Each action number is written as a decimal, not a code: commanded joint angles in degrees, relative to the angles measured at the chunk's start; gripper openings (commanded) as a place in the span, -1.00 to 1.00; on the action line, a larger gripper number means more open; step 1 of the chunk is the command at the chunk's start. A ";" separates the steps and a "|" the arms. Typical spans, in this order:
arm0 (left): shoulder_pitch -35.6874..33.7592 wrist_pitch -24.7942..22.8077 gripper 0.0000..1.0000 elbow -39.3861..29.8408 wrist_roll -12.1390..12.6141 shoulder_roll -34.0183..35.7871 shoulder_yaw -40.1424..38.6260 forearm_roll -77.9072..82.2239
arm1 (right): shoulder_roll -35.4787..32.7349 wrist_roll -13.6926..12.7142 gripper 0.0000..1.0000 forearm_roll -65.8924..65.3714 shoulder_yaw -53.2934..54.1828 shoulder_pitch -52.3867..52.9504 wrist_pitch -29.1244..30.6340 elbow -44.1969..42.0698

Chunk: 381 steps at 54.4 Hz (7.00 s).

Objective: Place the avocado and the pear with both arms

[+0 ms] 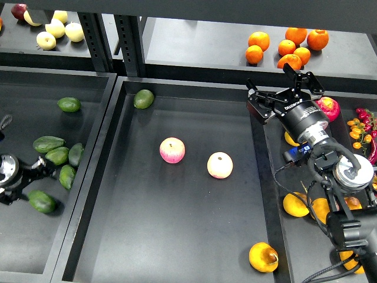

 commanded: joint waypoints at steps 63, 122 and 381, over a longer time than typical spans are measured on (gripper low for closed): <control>7.97 0.00 0.99 12.21 -0.01 -14.48 -52.35 -22.66 | 0.00 -0.48 0.99 -0.09 -2.18 -3.88 7.91 -0.79; 30.20 0.00 0.99 -5.01 -0.01 -35.93 -74.95 -31.10 | -23.37 -10.99 0.99 0.09 -21.42 1.29 7.99 0.09; 46.65 0.00 0.99 -19.96 -0.01 -35.93 -76.09 -31.10 | -24.87 -10.99 -0.49 -13.80 -105.63 51.84 32.74 -18.99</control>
